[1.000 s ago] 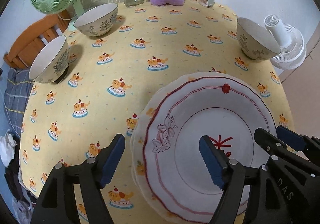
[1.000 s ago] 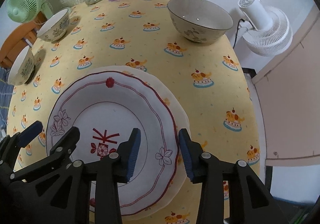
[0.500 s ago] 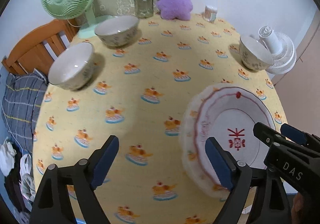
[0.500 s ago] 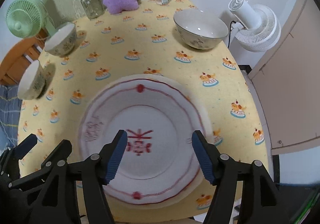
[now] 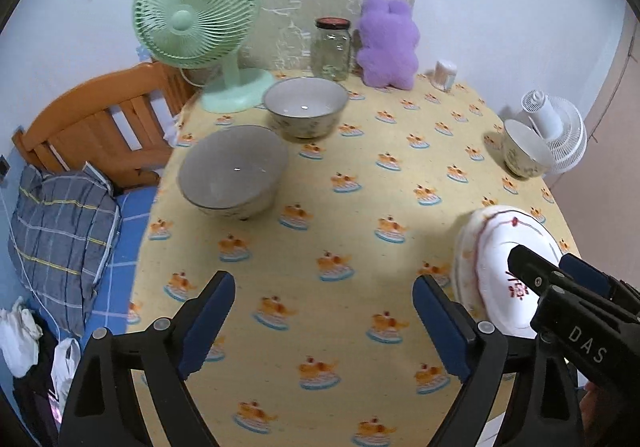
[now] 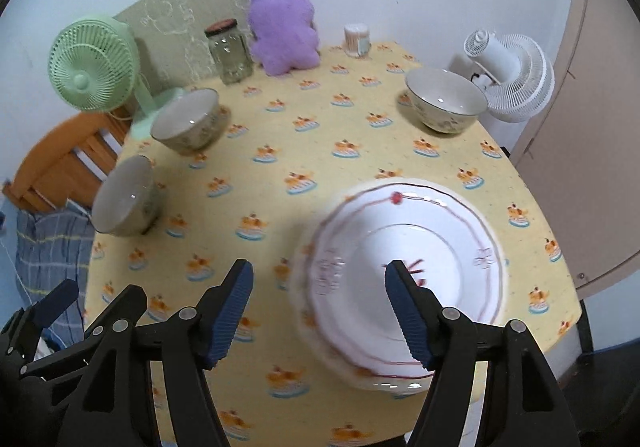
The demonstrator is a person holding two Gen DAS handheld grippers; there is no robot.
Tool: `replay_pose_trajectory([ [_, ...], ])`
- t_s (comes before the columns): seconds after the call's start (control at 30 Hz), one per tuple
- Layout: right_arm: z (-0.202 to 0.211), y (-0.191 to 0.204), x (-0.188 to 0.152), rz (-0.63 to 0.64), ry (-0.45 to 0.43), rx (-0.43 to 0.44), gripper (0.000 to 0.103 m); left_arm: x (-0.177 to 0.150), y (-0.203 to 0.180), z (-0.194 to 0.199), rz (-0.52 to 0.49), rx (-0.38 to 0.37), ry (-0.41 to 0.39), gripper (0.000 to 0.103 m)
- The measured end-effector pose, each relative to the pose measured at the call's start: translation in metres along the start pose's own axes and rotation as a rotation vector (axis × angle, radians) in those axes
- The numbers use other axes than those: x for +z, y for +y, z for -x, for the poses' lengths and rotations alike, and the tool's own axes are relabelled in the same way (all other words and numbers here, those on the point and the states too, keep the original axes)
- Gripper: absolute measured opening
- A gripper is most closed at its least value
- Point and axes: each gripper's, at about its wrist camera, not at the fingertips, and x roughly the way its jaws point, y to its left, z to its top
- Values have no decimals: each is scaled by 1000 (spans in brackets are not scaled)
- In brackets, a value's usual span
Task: Organize plates and bowls
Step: 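Lower the red-patterned plate onto the flowered plates and open the right gripper, then move the right gripper to the large cream bowl and grasp its rim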
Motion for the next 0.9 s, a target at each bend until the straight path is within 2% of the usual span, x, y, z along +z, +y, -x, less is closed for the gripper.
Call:
replay_pose_trajectory([
  [0.27, -4, 45, 14, 34, -13, 17, 72, 15, 39, -3, 35, 11, -6, 90],
  [0.43, -15, 67, 30, 63, -37, 34, 72, 30, 63, -14, 58, 49, -23, 90],
  [0.8, -66, 123, 69, 100, -16, 93, 72, 69, 103, -60, 74, 129, -22, 85],
  [0.9, -84, 132, 78, 90, 9, 112, 72, 78, 111, -74, 78, 125, -18, 84],
])
